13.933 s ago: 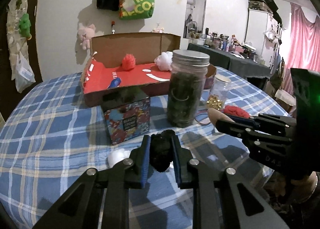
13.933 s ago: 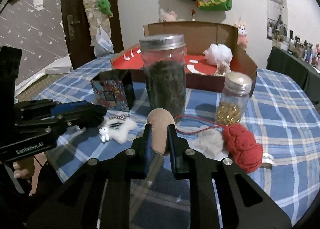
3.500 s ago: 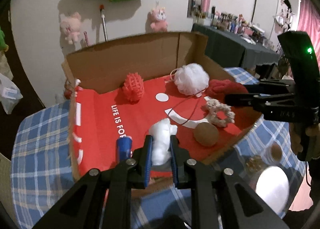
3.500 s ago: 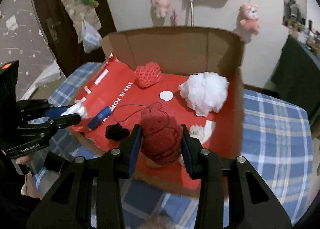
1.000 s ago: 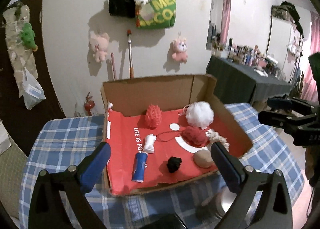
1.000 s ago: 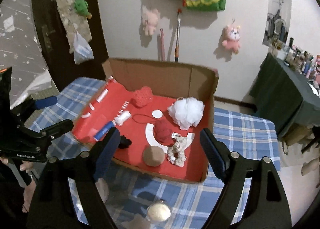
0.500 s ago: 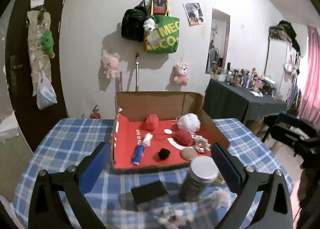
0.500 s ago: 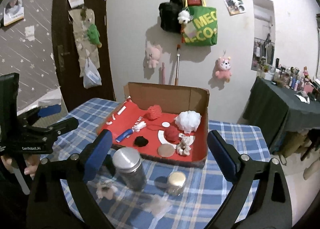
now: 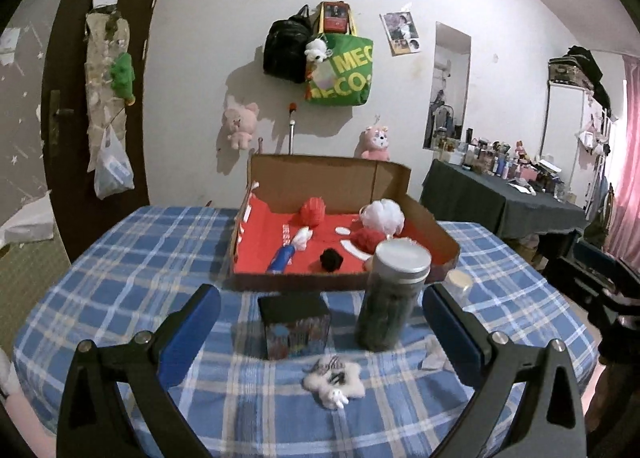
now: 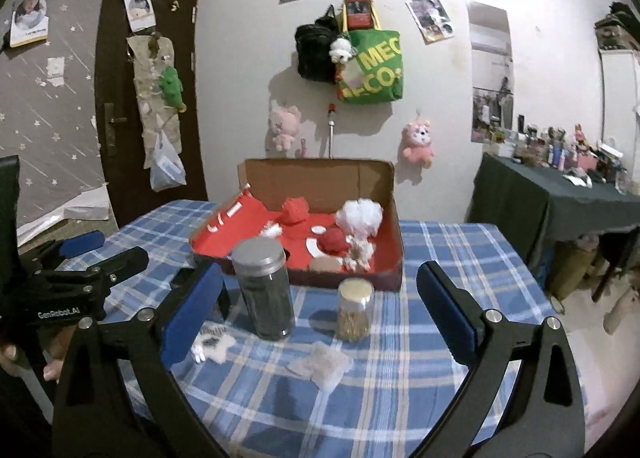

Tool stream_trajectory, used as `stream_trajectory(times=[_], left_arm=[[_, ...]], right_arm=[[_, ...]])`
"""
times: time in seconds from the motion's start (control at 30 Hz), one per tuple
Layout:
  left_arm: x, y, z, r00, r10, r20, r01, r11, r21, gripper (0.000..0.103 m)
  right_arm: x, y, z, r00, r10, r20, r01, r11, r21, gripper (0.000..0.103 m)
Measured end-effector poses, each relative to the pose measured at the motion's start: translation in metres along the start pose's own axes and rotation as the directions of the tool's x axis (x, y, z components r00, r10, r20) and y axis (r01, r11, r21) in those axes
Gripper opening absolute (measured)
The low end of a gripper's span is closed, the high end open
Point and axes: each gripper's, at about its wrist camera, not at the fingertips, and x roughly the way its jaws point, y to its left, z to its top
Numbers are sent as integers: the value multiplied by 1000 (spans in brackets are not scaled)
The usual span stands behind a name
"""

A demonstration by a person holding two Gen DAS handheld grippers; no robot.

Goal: Organize soft objects
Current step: 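Withdraw both open tools from the box back over the table, then grasp the white plush keychain with the left tool while the right tool grasps the white tissue pad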

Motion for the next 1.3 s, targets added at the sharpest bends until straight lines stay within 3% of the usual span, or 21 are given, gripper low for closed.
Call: stream_trajectory(times=[0.17,0.57,1.17,1.3], left_arm=[[13,-1,-22,999,4,-43,-3,1000,1,103],[47,-4,-56,987,7,-161,-5,1000,14,103],[89,-2,-74,958,25,-286,-16,999,35,103],[97,-5,-79,946,23,-322,-5,998,57,93]], right_arm=[[11,0,-29,1000,-26,-16,27,999,20,99],[59,-11,-80,984,-18,-178,34,996,87,99],[104,-10,-97,953,7,-303,8,999,50,99],[114,-5,-100,946,1,-325,7,1000,26,97]])
